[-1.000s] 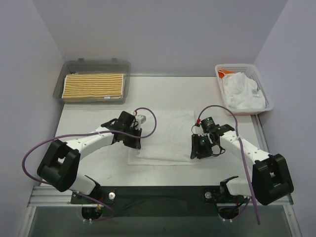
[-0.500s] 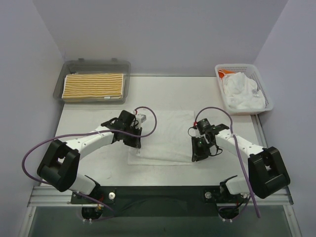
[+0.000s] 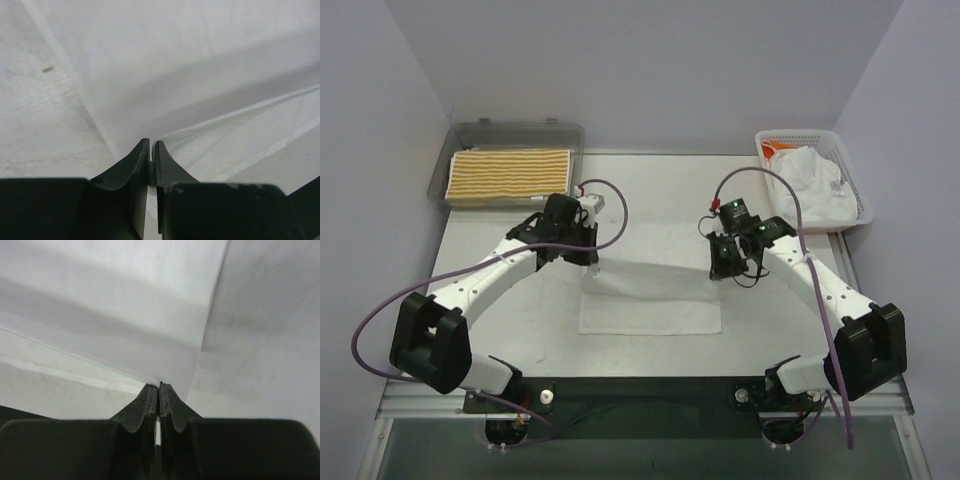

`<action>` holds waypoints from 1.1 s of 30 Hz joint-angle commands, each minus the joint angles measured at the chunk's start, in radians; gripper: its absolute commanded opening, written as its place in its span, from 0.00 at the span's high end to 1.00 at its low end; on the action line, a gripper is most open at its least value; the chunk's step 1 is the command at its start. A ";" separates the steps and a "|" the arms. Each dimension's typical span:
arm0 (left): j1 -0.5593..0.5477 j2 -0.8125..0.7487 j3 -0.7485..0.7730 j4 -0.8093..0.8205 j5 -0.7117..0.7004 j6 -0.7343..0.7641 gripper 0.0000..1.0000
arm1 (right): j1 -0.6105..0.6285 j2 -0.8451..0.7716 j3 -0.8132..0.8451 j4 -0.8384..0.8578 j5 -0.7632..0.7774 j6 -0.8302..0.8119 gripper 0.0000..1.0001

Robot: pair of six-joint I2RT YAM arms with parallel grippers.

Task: Fold and stack the towels
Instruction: Fold the towel

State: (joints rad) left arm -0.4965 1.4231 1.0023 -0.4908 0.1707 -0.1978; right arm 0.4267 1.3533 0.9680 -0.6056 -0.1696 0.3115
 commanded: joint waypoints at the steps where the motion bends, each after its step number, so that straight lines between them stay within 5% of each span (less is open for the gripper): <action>1: 0.070 -0.017 0.160 0.009 -0.098 0.069 1.00 | -0.012 0.050 0.219 -0.082 0.153 -0.066 1.00; 11: 0.138 0.178 0.508 0.164 -0.246 0.135 1.00 | -0.127 0.322 0.765 -0.091 0.228 -0.130 1.00; 21: 0.182 0.332 0.651 0.326 -0.289 0.117 1.00 | -0.184 0.533 1.142 -0.068 0.271 -0.213 1.00; 33: 0.236 0.419 0.723 0.428 -0.295 0.104 1.00 | -0.197 0.629 1.218 0.036 0.277 -0.256 1.00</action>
State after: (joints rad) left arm -0.3256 1.8229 1.6592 -0.1108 -0.0147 -0.1184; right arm 0.2699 1.9839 2.1548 -0.6037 -0.0166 0.1017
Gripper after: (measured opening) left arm 0.182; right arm 0.037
